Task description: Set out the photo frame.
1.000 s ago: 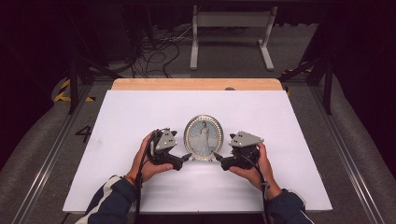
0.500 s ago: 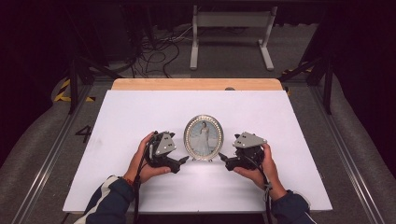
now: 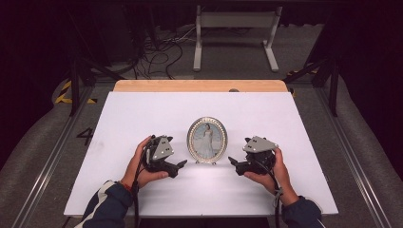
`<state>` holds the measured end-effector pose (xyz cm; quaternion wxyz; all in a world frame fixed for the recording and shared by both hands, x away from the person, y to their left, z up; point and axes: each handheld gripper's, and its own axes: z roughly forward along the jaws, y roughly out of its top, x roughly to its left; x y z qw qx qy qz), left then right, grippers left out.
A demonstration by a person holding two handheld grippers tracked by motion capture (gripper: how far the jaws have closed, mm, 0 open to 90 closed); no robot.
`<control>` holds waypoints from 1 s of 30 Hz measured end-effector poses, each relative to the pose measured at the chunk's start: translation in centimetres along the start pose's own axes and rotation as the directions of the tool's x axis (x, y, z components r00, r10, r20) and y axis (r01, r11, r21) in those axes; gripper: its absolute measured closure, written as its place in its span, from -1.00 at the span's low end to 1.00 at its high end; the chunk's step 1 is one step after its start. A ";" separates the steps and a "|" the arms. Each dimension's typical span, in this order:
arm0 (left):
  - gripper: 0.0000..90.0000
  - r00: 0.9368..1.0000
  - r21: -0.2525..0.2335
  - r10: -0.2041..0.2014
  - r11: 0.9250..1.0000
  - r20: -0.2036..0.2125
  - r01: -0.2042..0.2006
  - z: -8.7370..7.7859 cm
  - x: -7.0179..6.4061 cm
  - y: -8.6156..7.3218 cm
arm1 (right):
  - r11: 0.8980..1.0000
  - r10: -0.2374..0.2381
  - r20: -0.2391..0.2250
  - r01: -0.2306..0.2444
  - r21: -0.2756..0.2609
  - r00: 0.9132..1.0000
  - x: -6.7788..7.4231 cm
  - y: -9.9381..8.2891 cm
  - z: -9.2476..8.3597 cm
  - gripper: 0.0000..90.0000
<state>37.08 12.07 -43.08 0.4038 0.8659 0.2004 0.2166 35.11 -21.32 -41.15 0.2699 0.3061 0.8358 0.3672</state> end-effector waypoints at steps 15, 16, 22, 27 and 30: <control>-0.82 1.000 0.012 0.010 1.000 -0.026 -0.010 -1.5 0.2 -1.4 | 1.000 0.001 0.033 -0.001 0.009 0.999 -0.6 -1.4 -1.1 -0.71; -0.82 1.000 0.012 0.014 1.000 -0.027 -0.014 -1.7 0.2 -1.5 | 1.000 -0.001 0.033 0.001 0.009 0.999 -0.7 -1.5 -1.2 -0.71; -0.82 0.999 0.011 0.017 1.000 -0.037 -0.016 -2.5 0.2 -2.1 | 1.000 -0.008 0.029 0.007 0.013 1.000 -0.7 -1.9 -1.4 -0.71; -0.82 0.999 0.008 0.008 1.000 -0.037 -0.008 -2.9 0.2 -2.6 | 1.000 -0.011 0.029 0.010 0.022 1.000 -0.9 -2.3 -1.5 -0.72; -0.82 0.999 0.013 0.011 1.000 -0.038 -0.010 -3.1 0.2 -3.0 | 1.000 -0.002 0.030 0.002 0.026 1.000 -1.1 -2.7 -1.7 -0.72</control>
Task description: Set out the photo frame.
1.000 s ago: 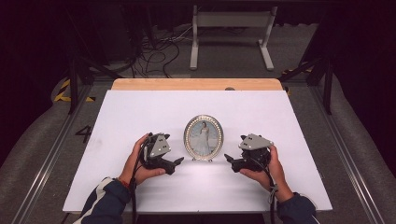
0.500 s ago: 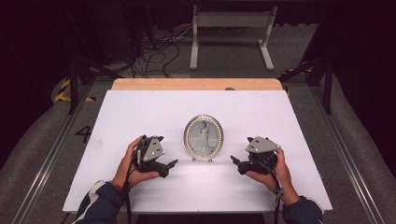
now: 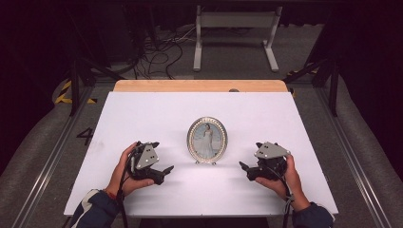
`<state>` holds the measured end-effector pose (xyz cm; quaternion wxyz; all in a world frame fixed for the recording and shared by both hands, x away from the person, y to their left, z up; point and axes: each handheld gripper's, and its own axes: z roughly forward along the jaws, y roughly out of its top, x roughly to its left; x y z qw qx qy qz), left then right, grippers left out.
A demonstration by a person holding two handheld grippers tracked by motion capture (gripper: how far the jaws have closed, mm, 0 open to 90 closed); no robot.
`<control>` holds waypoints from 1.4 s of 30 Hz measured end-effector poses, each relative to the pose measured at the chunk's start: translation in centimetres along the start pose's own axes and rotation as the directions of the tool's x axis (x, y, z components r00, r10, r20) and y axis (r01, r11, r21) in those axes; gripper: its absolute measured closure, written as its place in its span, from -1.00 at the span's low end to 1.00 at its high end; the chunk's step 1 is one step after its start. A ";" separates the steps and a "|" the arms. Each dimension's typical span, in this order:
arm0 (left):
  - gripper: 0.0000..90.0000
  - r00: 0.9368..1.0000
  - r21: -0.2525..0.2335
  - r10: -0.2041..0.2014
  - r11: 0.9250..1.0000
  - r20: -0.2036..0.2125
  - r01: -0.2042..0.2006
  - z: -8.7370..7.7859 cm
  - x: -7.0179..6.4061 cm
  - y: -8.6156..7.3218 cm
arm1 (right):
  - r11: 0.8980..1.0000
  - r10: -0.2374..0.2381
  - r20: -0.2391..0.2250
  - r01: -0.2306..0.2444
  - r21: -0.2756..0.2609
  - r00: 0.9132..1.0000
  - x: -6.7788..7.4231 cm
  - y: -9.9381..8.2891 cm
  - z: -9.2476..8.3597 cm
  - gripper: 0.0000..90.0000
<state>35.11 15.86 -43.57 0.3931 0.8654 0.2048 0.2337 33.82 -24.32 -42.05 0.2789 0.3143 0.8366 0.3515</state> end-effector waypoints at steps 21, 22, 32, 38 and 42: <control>-0.83 0.998 0.013 -0.064 0.998 -0.029 0.064 -2.0 1.0 -2.6 | 0.999 0.028 0.051 -0.027 -0.017 0.998 -1.6 -2.5 -1.7 -0.72; -0.83 0.998 0.019 -0.062 0.998 -0.030 0.062 -2.1 1.0 -2.7 | 1.000 0.026 0.054 -0.026 -0.013 0.998 -1.7 -2.7 -1.8 -0.72; -0.83 0.995 0.034 -0.083 0.996 -0.056 0.085 -3.3 1.2 -4.0 | 0.999 0.051 0.073 -0.050 -0.012 0.996 -2.3 -4.1 -2.7 -0.74; -0.83 0.993 0.035 -0.096 0.994 -0.070 0.099 -3.9 1.2 -4.5 | 0.998 0.070 0.075 -0.070 -0.004 0.995 -2.4 -5.0 -3.2 -0.75; -0.83 0.988 0.030 -0.122 0.992 -0.095 0.126 -4.2 1.3 -5.1 | 0.997 0.075 0.073 -0.075 -0.004 0.995 -2.4 -5.8 -3.6 -0.76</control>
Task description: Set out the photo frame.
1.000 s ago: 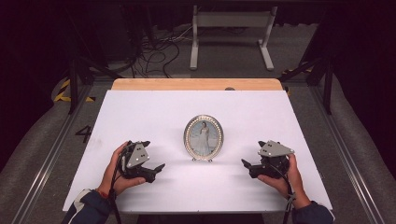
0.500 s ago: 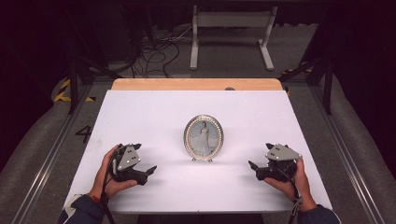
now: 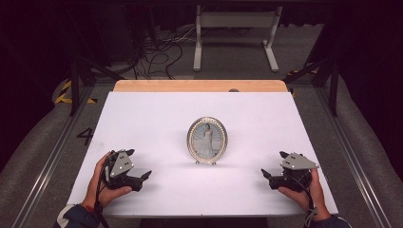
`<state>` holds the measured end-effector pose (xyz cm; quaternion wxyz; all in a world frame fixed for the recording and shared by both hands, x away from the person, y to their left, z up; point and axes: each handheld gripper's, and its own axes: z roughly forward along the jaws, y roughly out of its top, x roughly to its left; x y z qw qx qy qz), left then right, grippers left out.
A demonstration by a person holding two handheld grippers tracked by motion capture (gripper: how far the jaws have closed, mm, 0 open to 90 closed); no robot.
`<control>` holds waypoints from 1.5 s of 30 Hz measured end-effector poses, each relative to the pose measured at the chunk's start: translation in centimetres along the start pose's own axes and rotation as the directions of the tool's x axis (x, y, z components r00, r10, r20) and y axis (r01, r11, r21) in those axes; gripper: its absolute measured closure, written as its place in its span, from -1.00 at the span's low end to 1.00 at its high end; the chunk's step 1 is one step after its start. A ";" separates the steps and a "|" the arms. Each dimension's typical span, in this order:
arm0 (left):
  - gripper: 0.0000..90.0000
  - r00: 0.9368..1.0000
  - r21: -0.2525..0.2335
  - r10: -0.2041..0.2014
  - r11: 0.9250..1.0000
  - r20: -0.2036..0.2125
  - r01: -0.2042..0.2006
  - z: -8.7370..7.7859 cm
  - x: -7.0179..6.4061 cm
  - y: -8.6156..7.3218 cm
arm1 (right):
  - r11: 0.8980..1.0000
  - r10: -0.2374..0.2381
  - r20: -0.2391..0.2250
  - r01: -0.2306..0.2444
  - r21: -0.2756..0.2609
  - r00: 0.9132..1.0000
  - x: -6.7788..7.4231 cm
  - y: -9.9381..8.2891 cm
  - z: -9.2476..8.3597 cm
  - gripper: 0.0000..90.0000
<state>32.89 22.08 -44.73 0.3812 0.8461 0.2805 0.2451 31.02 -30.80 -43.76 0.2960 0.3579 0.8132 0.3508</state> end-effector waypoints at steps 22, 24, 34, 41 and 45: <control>-0.84 0.994 -0.030 -0.109 0.994 0.010 0.109 -2.3 1.3 -2.6 | 0.997 0.061 0.024 -0.060 -0.047 0.998 -0.6 -1.8 -1.2 -0.77; -0.84 0.994 -0.031 -0.113 0.993 0.010 0.113 -2.2 1.2 -2.6 | 0.998 0.054 0.027 -0.053 -0.041 0.998 -0.4 -1.8 -1.2 -0.77; -0.83 0.995 -0.032 -0.100 0.994 0.020 0.101 -2.1 0.9 -2.7 | 0.998 0.058 0.034 -0.057 -0.040 0.998 -0.3 -1.7 -1.1 -0.77; -0.83 0.995 -0.035 -0.101 0.994 0.017 0.102 -2.2 1.0 -2.6 | 0.997 0.070 0.029 -0.069 -0.034 0.997 -0.5 -1.9 -0.9 -0.77; -0.83 0.995 -0.030 -0.100 0.994 0.016 0.101 -2.1 1.0 -2.7 | 0.997 0.065 0.028 -0.064 -0.034 0.998 -0.4 -1.8 -0.9 -0.77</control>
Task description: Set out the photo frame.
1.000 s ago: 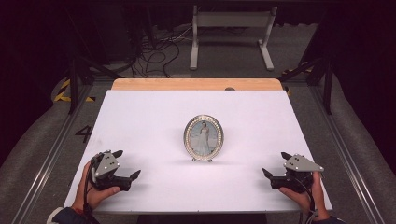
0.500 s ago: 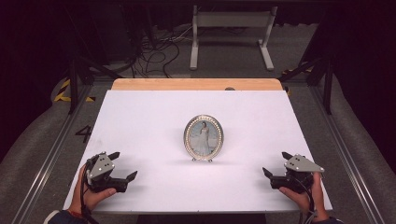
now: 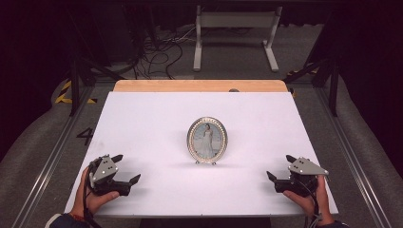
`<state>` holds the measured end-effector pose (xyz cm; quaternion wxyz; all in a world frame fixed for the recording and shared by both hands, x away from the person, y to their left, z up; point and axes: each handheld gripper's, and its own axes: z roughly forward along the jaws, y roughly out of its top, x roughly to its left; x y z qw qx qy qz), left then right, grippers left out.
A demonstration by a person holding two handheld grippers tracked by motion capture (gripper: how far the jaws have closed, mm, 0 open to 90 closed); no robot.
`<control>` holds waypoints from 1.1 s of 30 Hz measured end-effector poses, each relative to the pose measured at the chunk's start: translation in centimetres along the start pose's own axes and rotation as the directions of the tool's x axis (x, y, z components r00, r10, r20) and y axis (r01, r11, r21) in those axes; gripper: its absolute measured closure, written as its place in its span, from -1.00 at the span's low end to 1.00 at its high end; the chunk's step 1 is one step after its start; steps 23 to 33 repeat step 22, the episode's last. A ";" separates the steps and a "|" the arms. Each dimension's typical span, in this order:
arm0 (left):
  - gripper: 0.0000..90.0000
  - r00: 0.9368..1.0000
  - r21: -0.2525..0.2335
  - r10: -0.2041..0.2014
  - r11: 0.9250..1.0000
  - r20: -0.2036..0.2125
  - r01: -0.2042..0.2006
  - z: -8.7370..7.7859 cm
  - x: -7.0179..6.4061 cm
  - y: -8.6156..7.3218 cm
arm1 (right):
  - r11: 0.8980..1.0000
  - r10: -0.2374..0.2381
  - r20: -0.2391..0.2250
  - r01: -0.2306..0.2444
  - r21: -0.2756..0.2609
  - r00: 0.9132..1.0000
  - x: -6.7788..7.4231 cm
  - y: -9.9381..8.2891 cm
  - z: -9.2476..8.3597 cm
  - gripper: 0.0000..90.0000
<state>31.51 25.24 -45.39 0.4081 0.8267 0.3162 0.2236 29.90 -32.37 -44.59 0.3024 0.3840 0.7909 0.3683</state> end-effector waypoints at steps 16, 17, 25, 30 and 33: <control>-0.83 1.000 0.011 0.008 1.000 -0.004 -0.008 0.2 0.1 0.1 | 1.000 0.016 0.011 -0.016 0.005 1.000 -0.2 -0.1 0.2 -0.74; -0.83 1.000 0.007 0.002 1.000 0.003 -0.002 0.2 0.2 0.1 | 1.000 0.014 0.010 -0.014 0.006 1.000 -0.1 -0.1 0.2 -0.74; -0.83 1.000 -0.009 -0.011 1.000 0.011 0.011 0.2 0.3 0.3 | 1.000 0.010 0.012 -0.011 0.010 1.000 0.0 -0.1 0.2 -0.74; -0.83 1.000 -0.009 -0.011 1.000 0.011 0.011 0.2 0.3 0.3 | 1.000 0.010 0.012 -0.011 0.010 1.000 0.0 -0.1 0.2 -0.74; -0.83 1.000 -0.009 -0.011 1.000 0.011 0.011 0.2 0.3 0.3 | 1.000 0.010 0.012 -0.011 0.010 1.000 0.0 -0.1 0.2 -0.74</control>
